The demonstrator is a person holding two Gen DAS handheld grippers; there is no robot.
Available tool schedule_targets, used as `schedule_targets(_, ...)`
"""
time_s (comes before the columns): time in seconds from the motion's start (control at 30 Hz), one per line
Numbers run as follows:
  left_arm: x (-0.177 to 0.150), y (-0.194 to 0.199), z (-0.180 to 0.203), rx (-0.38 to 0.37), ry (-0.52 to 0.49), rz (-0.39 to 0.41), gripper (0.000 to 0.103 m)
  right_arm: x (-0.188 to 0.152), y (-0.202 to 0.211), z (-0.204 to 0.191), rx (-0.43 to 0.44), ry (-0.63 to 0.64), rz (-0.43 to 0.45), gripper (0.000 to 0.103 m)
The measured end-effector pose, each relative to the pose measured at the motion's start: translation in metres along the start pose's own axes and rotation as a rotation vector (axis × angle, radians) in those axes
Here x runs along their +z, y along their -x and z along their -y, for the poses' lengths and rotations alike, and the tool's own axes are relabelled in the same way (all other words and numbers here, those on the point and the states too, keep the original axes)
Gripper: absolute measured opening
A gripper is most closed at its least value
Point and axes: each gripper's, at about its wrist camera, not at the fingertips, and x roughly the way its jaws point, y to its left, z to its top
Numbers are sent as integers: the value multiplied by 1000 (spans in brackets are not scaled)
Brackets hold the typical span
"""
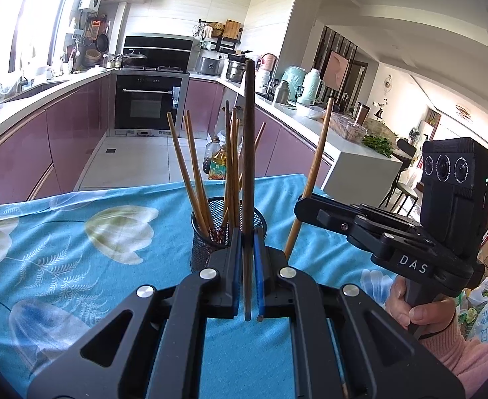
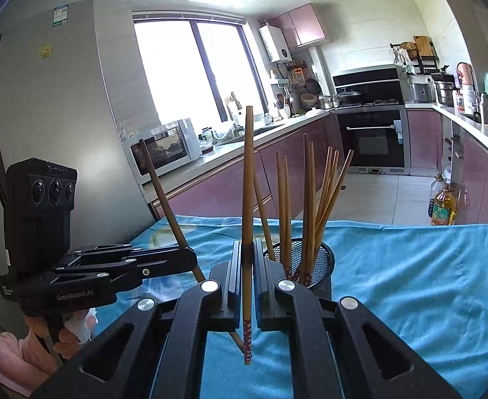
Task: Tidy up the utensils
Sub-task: 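Lower the left gripper's chopstick into the mesh cup while the right gripper lowers its chopstick beside it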
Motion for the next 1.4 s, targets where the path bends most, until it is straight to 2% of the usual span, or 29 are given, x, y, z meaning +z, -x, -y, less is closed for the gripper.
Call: schedule_targets(1.4,17,-1,8,3,-30,16,8,9,5,-5,3,26,25,5)
